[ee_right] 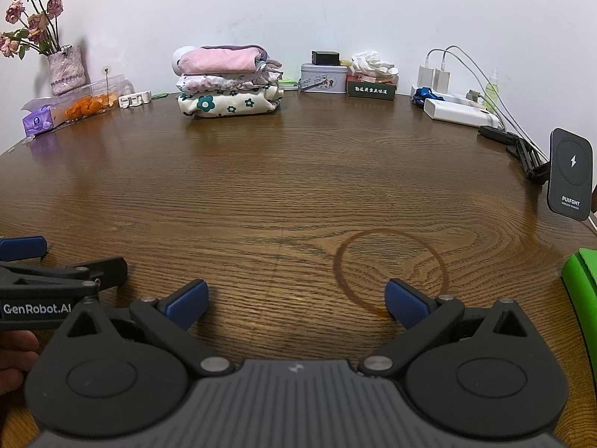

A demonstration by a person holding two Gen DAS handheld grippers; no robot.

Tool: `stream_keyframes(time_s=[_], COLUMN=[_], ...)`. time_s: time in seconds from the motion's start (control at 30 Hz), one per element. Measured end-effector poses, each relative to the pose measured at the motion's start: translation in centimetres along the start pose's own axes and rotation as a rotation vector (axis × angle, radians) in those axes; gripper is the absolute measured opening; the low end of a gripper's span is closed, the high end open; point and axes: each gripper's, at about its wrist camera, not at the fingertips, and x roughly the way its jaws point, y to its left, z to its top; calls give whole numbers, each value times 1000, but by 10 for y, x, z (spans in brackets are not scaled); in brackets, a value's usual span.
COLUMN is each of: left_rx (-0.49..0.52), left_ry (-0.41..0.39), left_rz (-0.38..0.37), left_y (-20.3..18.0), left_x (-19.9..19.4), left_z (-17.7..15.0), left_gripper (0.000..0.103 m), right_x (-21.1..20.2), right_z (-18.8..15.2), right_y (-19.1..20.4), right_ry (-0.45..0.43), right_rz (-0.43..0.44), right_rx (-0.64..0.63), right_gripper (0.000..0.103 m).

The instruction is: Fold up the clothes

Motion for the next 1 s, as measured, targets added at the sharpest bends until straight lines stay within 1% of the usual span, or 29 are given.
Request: stream_keyframes(time_s=[1.0], left_rx=[-2], left_ry=[0], left_rz=[0], left_y=[-1], left_x=[0], left_z=[0], left_gripper=[103], right_x=[-1], right_z=[-1], right_y=[0], right_ry=[-1], right_rz=[6], right_rx=[-4], right_gripper=[102])
